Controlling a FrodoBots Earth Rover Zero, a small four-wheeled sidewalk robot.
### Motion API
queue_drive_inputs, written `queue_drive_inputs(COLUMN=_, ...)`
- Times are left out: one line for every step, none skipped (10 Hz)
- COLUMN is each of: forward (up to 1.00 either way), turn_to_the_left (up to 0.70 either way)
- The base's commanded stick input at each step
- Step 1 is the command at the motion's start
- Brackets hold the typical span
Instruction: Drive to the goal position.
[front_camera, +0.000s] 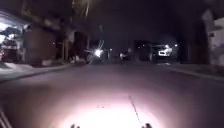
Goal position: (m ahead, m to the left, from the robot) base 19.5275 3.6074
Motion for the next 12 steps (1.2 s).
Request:
queue_drive_inputs(forward=1.00, turn_to_the_left=0.00)
queue_drive_inputs(forward=1.00, turn_to_the_left=-0.30)
queue_drive_inputs(forward=1.00, turn_to_the_left=-0.40)
queue_drive_inputs(forward=1.00, turn_to_the_left=-0.40)
queue_drive_inputs(forward=1.00, turn_to_the_left=-0.32)
queue_drive_inputs(forward=1.00, turn_to_the_left=-0.08)
queue_drive_inputs(forward=1.00, turn_to_the_left=0.00)
queue_drive_inputs(forward=1.00, turn_to_the_left=0.00)
queue_drive_inputs(forward=1.00, turn_to_the_left=0.00)
queue_drive_inputs(forward=1.00, turn_to_the_left=0.00)
queue_drive_inputs(forward=1.00, turn_to_the_left=0.00)
queue_drive_inputs(forward=1.00, turn_to_the_left=0.00)
